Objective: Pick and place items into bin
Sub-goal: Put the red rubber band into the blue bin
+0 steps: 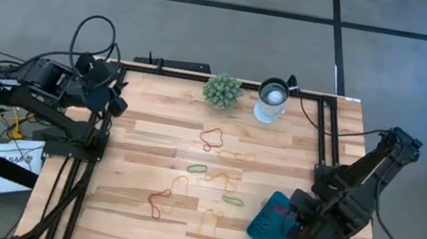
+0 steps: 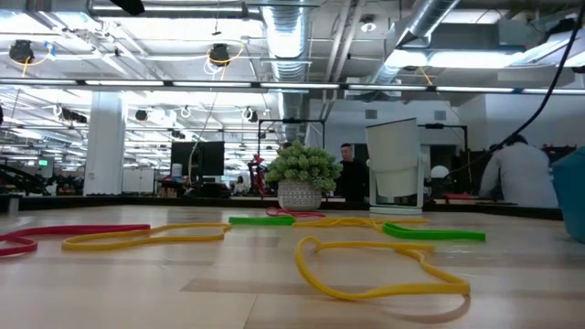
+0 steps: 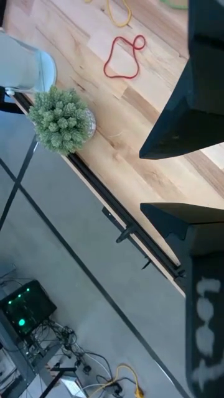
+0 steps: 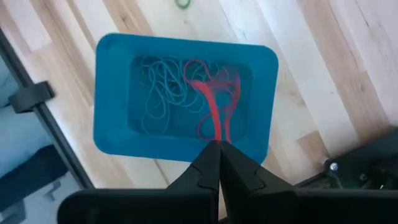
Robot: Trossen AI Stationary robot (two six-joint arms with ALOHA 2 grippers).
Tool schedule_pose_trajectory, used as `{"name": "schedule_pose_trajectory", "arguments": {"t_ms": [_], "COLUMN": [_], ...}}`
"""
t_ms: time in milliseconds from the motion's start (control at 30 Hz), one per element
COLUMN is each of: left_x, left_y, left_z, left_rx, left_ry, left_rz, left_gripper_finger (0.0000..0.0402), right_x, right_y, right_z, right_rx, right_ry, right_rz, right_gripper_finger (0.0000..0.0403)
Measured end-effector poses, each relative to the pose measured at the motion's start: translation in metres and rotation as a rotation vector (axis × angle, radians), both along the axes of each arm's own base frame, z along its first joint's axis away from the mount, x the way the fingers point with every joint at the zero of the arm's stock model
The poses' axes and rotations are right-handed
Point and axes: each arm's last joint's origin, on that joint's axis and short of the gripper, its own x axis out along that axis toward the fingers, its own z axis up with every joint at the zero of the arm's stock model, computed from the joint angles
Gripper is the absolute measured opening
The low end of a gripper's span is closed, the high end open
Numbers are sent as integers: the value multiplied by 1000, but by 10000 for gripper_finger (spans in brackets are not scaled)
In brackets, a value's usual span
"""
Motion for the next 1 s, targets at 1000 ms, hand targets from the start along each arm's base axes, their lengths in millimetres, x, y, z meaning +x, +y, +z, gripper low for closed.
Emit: {"name": "schedule_pose_trajectory", "arguments": {"t_ms": [1000], "left_x": [5], "left_y": [-1], "left_z": [3], "left_rx": [22], "left_ry": [-17], "left_rz": [-40], "left_gripper_finger": [114], "right_x": [6], "right_y": [-4], "right_z": [-64], "right_rx": [-57], "right_ry": [35], "right_rz": [9], "right_gripper_finger": [0]}}
